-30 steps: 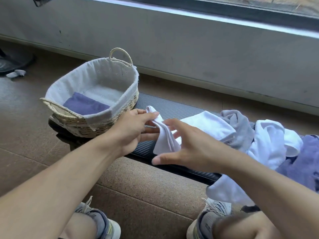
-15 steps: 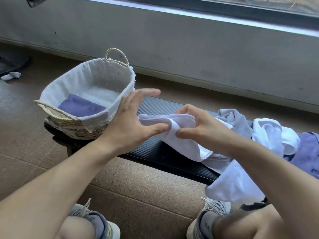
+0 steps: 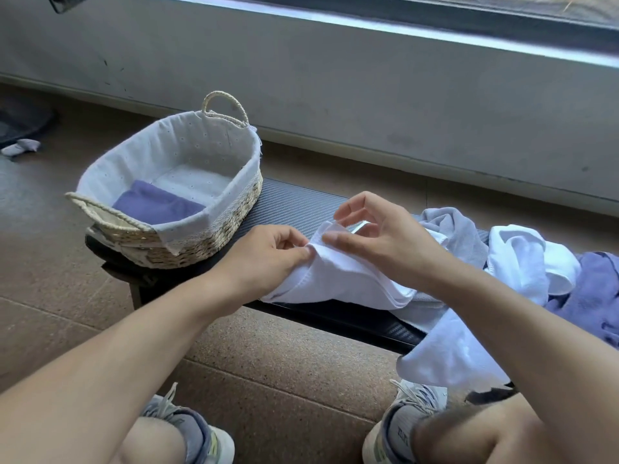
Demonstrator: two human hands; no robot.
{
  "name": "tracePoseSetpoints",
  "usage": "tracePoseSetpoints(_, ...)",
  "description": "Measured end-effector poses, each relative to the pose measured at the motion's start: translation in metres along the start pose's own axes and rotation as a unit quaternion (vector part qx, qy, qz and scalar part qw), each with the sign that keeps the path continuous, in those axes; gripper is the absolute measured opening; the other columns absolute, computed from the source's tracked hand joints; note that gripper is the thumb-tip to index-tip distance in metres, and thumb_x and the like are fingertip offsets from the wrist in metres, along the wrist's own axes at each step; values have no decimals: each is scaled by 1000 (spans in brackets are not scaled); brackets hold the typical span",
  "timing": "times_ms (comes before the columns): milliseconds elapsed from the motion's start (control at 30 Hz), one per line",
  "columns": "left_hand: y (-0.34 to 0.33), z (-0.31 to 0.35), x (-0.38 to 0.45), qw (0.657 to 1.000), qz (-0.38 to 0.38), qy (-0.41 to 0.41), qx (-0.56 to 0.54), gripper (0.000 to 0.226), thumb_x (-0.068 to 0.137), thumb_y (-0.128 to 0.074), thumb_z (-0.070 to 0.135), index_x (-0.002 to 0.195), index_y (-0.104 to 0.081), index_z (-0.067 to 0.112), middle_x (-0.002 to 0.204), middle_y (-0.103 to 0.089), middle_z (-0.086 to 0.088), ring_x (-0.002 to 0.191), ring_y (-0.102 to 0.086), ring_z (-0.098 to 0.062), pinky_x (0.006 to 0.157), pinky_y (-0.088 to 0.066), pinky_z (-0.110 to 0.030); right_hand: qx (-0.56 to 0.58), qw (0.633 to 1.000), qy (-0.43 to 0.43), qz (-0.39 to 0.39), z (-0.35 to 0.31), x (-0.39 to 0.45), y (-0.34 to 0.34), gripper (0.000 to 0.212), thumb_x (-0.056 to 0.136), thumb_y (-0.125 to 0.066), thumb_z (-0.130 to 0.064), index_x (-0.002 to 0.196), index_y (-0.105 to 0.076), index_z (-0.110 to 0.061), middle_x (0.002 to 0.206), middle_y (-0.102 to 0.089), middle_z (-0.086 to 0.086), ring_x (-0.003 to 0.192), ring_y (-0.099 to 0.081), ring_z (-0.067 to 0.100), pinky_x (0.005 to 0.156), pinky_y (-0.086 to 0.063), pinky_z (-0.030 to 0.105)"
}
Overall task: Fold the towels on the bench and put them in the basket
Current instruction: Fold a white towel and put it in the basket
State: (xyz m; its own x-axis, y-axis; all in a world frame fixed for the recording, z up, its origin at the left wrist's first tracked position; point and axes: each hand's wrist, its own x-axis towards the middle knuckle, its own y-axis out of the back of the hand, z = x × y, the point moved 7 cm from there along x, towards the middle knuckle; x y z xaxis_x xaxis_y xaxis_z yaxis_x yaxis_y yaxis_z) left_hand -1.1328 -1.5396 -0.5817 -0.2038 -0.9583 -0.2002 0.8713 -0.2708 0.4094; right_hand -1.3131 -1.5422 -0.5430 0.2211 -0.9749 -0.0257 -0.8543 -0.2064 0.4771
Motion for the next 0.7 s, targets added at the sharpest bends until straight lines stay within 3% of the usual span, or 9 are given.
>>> tracePoseSetpoints(100,0,-6,4,996,-12,54,-64,14,93,-71,24,83,-72,15,66,-68,0,54,-54,-10,57,-43,-23,-120,990,16,-77,-1,-9,-9,70,62,-86,-62,121,-52,-45,123,-59,-19,102,-62,5,86,-51,27)
tracePoseSetpoints(133,0,-7,4,993,-16,73,-87,14,94,-69,21,83,-70,12,62,-62,-2,48,-49,-10,48,-39,-20,-173,981,23,-81,1,-11,-11,72,66,-86,-56,125,-47,-45,127,-57,-18,104,-59,4,87,-48,24)
tracePoseSetpoints(200,-1,-6,4,988,-25,95,-116,13,96,-66,16,84,-66,10,64,-52,-5,47,-40,-11,40,-32,-18,-222,973,39,-44,2,-9,-10,55,80,-79,-42,124,-46,-40,123,-60,-17,100,-59,4,83,-47,24)
tracePoseSetpoints(267,-5,-2,2,987,-54,95,-120,16,98,-60,18,83,-65,11,68,-55,-5,50,-45,-13,45,-36,-23,-191,981,34,-13,1,-4,-8,24,91,-70,-38,108,-53,-37,104,-65,-20,85,-60,-3,74,-47,23)
tracePoseSetpoints(333,-11,3,-1,983,-93,85,-132,29,101,-52,29,86,-67,10,76,-61,-6,57,-53,-18,52,-40,-29,-159,987,28,-18,3,0,-8,12,94,-67,-38,91,-56,-37,87,-65,-19,75,-58,-2,69,-45,22)
tracePoseSetpoints(467,-15,4,-4,982,-108,84,-132,45,102,-50,47,88,-70,10,79,-66,-4,61,-58,-18,55,-46,-29,-82,996,26,-40,7,2,-9,14,93,-70,-36,83,-60,-37,74,-67,-17,70,-59,2,70,-46,25)
tracePoseSetpoints(600,-13,4,-1,984,-106,66,-126,49,98,-56,51,107,-74,6,100,-74,-16,82,-63,-25,75,-49,-39,-18,999,29,-34,4,1,-5,16,90,-74,-34,88,-60,-25,77,-74,-9,69,-64,4,64,-45,20)
tracePoseSetpoints(700,-11,5,-1,982,-81,64,-156,34,96,-62,42,90,-74,11,94,-74,-11,87,-63,-25,84,-47,-41,-53,998,44,4,0,1,0,26,83,-81,-34,81,-58,-24,71,-69,-16,64,-61,1,62,-44,18)
